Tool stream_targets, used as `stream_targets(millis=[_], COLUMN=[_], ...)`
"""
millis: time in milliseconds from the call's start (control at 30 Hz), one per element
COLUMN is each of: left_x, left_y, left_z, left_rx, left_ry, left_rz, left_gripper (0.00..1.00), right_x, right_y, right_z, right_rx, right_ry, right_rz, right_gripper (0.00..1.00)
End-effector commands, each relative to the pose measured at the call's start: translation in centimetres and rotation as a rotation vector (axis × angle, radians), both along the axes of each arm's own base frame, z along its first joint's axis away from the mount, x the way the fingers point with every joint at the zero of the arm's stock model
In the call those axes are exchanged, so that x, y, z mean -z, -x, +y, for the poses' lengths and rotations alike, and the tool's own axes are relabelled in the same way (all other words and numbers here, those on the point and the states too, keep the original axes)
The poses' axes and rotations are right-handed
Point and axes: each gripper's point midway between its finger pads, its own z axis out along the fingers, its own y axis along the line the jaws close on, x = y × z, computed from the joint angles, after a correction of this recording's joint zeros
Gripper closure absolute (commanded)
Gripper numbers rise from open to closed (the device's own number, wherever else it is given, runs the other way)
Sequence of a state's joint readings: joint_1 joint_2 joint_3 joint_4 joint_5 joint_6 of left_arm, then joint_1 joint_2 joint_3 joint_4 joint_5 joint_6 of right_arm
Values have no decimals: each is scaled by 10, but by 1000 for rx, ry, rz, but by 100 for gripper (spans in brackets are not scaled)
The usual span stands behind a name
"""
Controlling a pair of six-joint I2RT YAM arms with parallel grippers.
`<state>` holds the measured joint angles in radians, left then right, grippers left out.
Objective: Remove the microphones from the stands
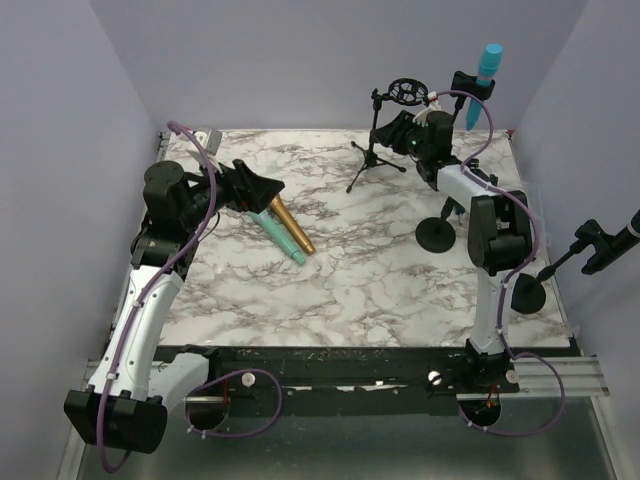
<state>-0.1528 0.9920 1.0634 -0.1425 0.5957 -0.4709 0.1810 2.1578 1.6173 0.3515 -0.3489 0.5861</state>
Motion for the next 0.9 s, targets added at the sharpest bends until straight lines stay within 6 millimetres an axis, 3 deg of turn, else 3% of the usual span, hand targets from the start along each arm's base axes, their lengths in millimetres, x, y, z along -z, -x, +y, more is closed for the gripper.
stream_targets(millis=[0, 300, 600, 800, 867], left_x=[1, 2, 2, 3, 3], left_y=[2, 2, 1, 1, 1], left_z=[-5, -5, -6, -6, -7], left_rx=[34, 37, 39, 40, 41], left_ry=[-4, -2, 3, 4, 3], left_rz=[-18, -12, -11, -7, -6], left_gripper=[13, 13, 14, 14, 14], right_x=[32, 35, 32, 21, 16], right_y=[0, 0, 8, 10, 11], right_z=[1, 1, 0, -4, -3], right_rx=[-6, -10, 6, 49, 50], right_ry=[28, 29, 101, 90, 73], right_rz=[53, 45, -64, -123, -134], right_gripper=[49, 51, 46, 46, 42])
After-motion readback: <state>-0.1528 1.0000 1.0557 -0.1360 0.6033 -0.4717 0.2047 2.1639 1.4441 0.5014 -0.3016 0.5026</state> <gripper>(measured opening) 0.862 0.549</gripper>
